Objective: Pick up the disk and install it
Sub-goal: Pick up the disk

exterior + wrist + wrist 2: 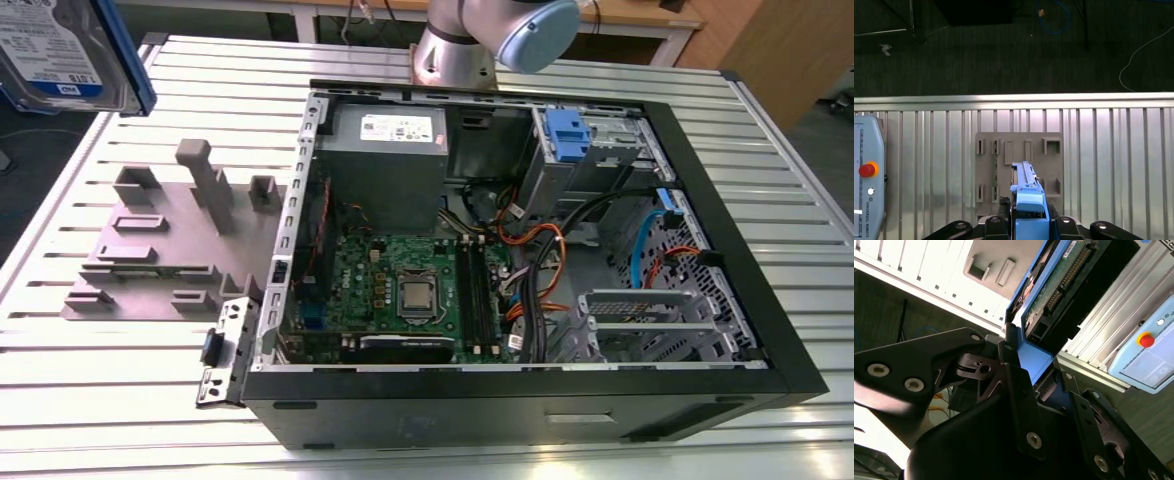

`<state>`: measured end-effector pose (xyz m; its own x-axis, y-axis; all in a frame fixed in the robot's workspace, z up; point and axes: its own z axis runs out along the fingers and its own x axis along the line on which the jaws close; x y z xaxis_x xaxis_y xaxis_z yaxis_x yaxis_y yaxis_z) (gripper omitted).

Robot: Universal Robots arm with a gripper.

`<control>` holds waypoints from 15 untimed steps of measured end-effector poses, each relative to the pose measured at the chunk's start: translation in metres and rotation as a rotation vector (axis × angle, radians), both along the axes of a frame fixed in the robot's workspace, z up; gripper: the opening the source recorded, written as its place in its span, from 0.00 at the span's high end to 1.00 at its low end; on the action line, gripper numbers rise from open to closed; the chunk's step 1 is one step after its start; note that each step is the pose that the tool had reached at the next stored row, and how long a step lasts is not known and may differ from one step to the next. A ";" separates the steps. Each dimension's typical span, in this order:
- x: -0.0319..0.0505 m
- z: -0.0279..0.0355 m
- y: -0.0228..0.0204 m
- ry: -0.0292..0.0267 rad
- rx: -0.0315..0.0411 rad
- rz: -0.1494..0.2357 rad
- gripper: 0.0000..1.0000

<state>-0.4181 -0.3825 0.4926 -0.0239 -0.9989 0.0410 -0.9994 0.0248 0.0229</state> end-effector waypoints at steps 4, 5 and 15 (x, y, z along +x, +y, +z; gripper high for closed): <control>0.0036 -0.0007 -0.0053 -0.0002 -0.0020 0.000 0.64; 0.0044 -0.0007 -0.0068 -0.0001 -0.0026 0.000 0.64; 0.0163 -0.0016 -0.0234 0.0000 -0.0042 0.000 0.64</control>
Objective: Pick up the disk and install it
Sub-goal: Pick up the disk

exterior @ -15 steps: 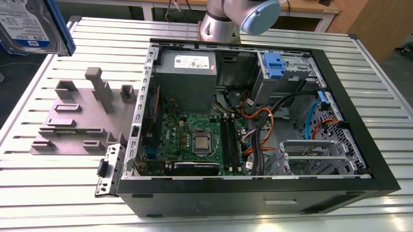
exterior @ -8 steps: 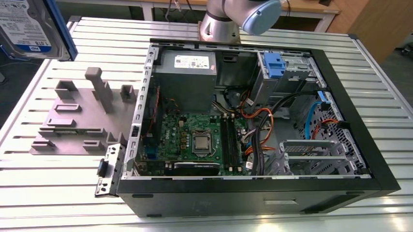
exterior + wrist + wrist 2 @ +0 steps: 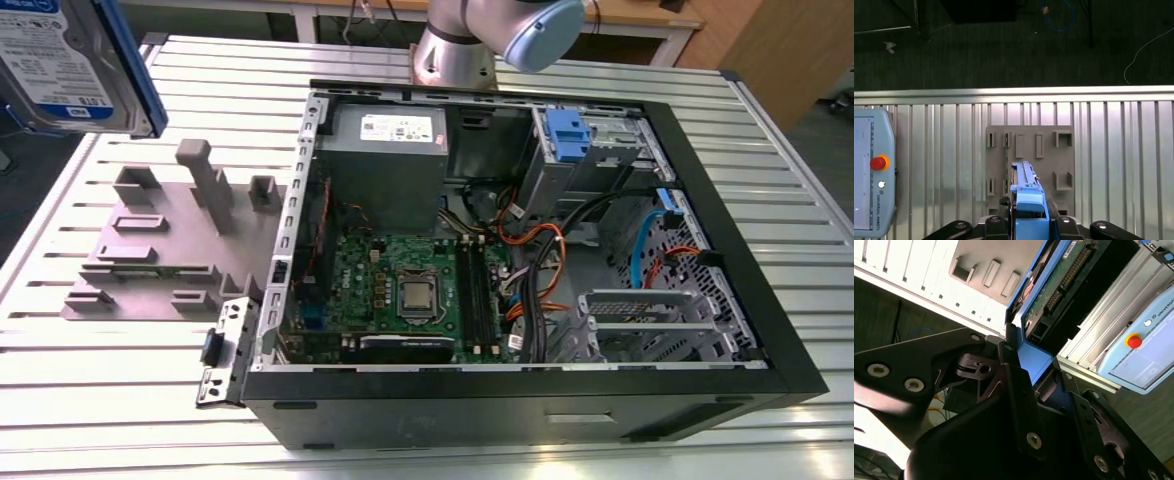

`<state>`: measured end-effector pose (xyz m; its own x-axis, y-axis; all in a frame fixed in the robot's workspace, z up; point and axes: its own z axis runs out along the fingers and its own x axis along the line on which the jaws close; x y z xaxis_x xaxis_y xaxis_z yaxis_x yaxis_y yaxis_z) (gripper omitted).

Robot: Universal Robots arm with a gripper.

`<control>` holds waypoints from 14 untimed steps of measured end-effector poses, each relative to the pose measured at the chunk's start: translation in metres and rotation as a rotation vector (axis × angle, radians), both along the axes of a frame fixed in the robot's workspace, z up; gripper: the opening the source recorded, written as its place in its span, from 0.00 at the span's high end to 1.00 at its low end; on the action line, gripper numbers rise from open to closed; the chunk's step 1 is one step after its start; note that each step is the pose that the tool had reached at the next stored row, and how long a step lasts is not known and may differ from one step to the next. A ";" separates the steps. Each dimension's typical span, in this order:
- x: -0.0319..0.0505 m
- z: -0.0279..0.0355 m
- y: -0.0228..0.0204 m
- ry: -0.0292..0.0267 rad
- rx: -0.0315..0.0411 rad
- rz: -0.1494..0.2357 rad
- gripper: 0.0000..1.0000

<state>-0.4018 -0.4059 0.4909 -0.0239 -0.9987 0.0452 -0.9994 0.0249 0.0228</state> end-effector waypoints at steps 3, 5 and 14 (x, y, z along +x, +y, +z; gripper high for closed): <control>0.0100 -0.0003 -0.0012 -0.0002 0.0000 0.000 0.64; 0.0167 -0.0004 -0.0019 -0.0002 -0.0002 0.000 0.64; 0.0283 -0.0005 -0.0071 -0.0001 -0.0075 0.000 0.64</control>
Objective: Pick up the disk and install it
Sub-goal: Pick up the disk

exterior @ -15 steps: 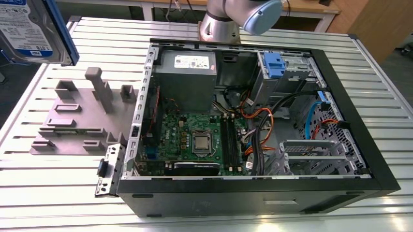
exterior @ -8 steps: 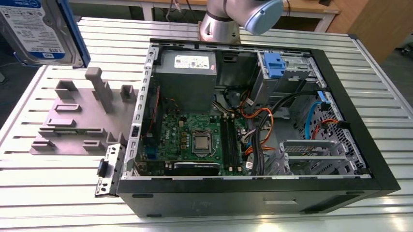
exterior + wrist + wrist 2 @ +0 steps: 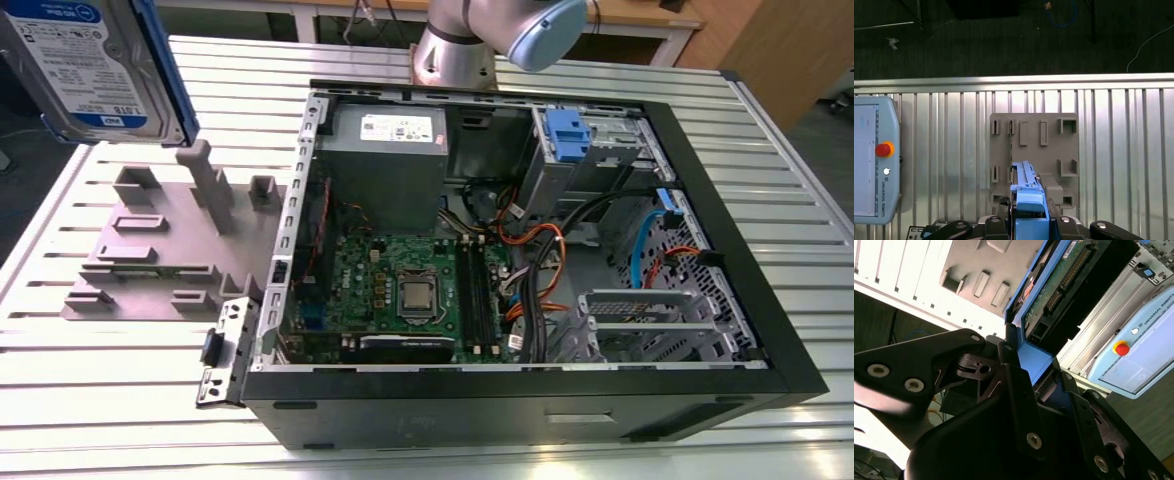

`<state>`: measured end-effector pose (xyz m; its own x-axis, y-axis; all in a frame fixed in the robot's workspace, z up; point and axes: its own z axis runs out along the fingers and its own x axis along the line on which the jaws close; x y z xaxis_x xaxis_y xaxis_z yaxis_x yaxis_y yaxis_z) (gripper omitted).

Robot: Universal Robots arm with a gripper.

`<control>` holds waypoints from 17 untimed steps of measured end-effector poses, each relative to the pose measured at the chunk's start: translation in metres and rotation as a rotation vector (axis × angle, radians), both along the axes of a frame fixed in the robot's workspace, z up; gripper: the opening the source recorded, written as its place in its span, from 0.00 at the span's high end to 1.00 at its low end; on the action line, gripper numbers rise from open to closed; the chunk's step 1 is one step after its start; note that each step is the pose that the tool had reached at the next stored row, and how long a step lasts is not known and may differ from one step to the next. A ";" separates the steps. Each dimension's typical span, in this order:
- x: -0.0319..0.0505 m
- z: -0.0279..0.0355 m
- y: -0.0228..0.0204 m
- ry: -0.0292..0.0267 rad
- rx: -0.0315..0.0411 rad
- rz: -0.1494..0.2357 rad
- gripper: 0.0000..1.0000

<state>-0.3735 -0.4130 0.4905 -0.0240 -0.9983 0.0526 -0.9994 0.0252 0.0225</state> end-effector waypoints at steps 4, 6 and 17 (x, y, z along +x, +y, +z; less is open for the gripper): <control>0.0014 -0.0002 -0.0027 0.0000 -0.0013 0.000 0.64; 0.0043 -0.0003 -0.0030 0.0000 -0.0013 0.000 0.64; 0.0101 -0.0002 -0.0030 0.0001 -0.0013 0.000 0.64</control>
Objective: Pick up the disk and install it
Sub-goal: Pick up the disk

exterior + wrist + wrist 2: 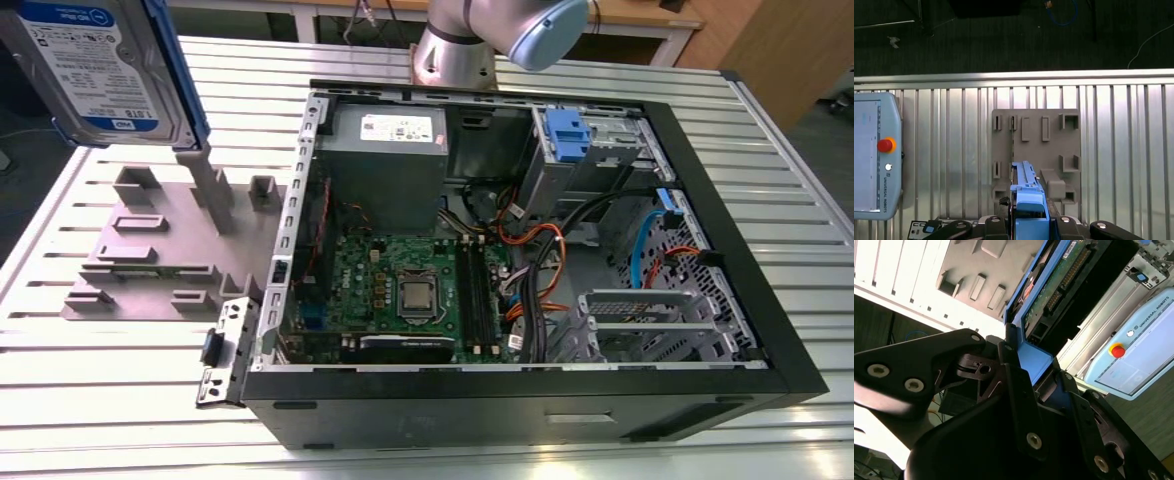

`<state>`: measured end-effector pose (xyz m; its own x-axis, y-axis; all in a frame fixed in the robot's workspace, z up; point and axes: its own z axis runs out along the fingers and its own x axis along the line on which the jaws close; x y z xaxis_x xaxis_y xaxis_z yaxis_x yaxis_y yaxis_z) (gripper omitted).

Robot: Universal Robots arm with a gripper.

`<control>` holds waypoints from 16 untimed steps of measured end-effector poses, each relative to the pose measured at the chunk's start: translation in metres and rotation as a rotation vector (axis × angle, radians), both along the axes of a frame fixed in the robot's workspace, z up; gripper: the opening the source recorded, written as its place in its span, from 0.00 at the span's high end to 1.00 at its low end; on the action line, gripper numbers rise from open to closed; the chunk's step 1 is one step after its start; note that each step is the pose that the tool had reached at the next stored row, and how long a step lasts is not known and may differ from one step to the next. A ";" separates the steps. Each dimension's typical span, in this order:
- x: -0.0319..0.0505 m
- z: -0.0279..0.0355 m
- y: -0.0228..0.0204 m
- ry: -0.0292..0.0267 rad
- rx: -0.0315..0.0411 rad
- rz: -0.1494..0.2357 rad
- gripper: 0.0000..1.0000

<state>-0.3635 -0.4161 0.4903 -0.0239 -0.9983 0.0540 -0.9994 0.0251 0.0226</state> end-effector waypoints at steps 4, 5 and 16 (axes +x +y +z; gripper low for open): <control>0.0015 -0.0001 0.0000 -0.0001 0.0001 0.000 0.64; 0.0018 -0.0001 0.0000 -0.0001 0.0001 0.000 0.64; 0.0055 -0.0001 0.0000 -0.0002 0.0001 0.000 0.64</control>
